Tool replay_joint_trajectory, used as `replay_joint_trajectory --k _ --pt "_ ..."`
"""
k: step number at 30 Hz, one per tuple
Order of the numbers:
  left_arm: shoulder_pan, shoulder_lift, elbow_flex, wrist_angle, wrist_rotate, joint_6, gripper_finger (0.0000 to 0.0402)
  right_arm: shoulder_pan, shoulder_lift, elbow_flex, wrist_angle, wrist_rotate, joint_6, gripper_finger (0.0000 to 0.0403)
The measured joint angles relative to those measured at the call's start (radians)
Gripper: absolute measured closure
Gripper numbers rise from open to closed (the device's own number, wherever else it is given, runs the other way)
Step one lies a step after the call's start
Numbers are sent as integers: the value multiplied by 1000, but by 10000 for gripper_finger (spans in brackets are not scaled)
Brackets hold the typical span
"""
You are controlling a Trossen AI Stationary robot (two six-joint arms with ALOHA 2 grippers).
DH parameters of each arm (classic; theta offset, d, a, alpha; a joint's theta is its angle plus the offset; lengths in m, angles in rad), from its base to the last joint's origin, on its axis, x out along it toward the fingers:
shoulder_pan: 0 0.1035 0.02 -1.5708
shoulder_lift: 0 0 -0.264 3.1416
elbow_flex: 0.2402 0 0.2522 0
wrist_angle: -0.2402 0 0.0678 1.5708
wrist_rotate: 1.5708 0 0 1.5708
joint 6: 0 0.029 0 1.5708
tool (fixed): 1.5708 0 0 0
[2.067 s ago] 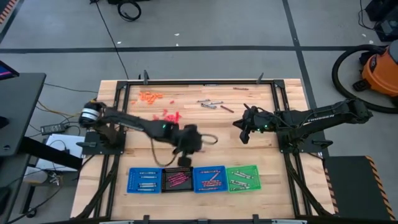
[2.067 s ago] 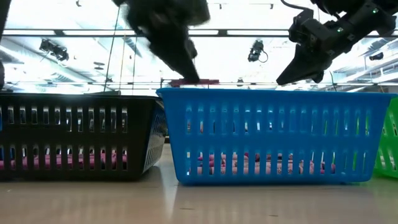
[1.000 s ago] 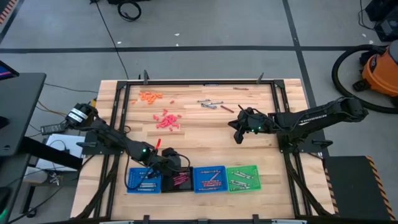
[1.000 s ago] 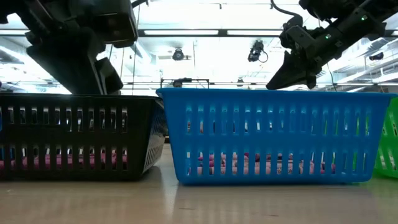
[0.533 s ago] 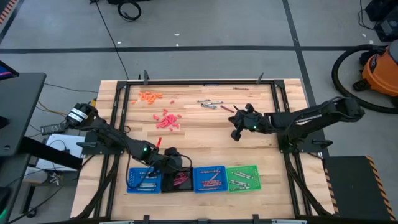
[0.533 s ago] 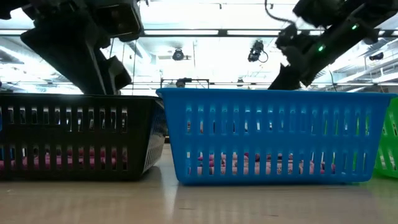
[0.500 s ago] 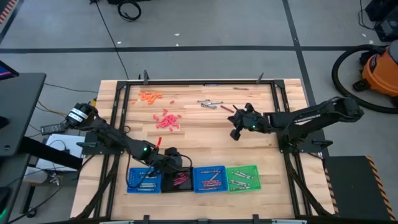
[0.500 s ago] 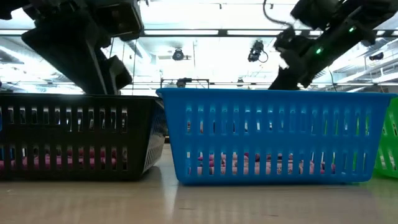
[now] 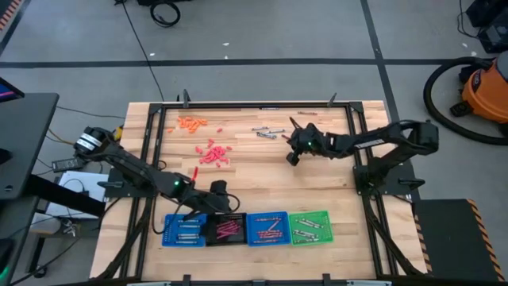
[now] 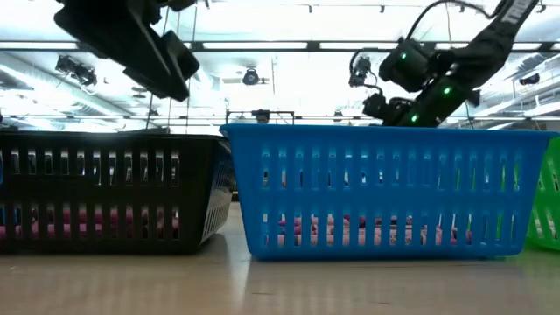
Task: Sort crayons
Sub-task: Put the white crayon into the green bin
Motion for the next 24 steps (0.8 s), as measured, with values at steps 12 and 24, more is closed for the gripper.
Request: replay_joint_trajectory --k 12,24 --pt "62 5 -1 -35 -12 93 260 -193 149 0 104 -215 -100 354" --pt "107 5 -1 -49 -7 147 260 -201 186 0 164 -155 -120 245"
